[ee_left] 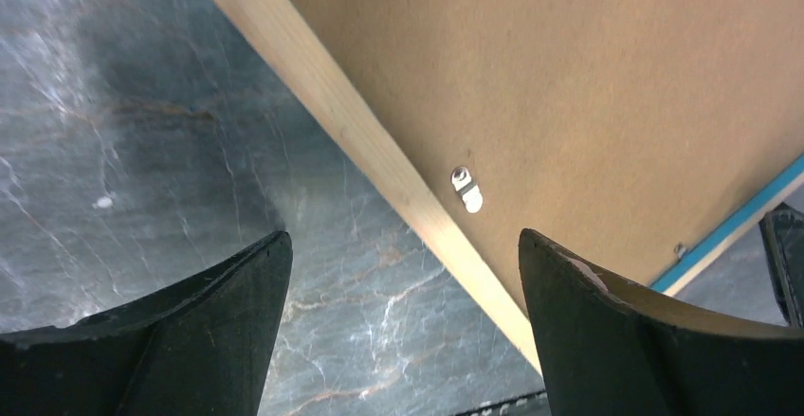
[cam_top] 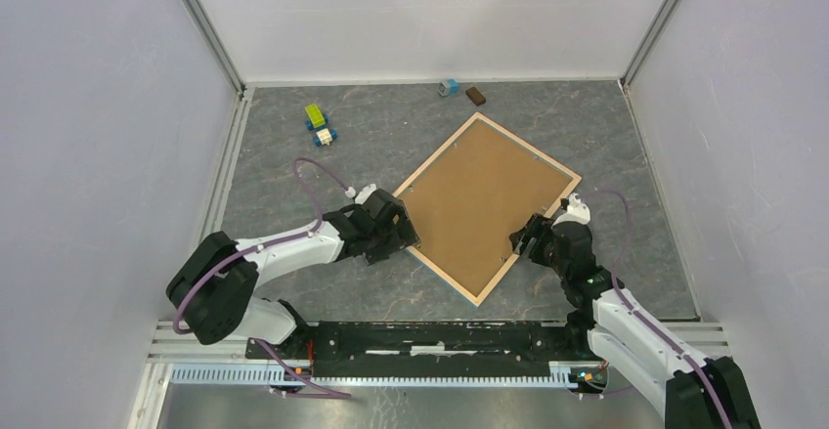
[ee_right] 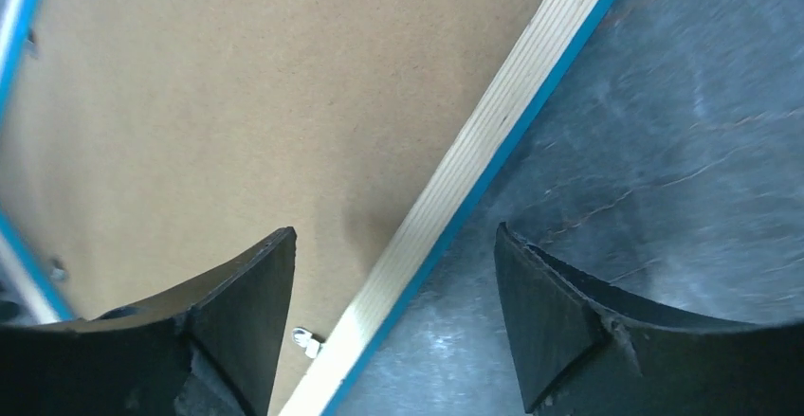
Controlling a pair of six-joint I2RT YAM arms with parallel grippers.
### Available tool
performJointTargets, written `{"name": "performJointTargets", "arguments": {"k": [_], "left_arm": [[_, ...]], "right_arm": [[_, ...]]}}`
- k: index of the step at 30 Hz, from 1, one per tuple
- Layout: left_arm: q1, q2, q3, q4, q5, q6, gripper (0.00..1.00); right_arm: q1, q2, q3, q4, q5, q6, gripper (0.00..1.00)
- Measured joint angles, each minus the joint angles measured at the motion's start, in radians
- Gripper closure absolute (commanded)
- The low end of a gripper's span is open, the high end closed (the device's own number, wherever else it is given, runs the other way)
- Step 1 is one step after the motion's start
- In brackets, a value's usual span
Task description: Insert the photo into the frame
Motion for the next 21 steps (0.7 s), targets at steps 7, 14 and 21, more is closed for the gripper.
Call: {"name": "performJointTargets", "arguments": {"k": [7, 14, 21], "left_arm": [[0.013, 0.011, -0.016, 0.061, -0.016, 0.026, 0.00], [0.013, -0.021, -0.086, 0.200, 0.005, 0.028, 0.00], [0.000, -0.053, -0.205, 0.429, -0.002, 0.027, 0.00]], "right_arm": [[0.002, 0.042, 0.161, -0.117, 0.163, -0.293, 0.02], [-0.045, 0.480, 0.480, 0.029, 0.098, -0.470, 0.02], [-0.098, 0.877, 0.831, 0.126, 0.018, -0.477, 0.02]]}}
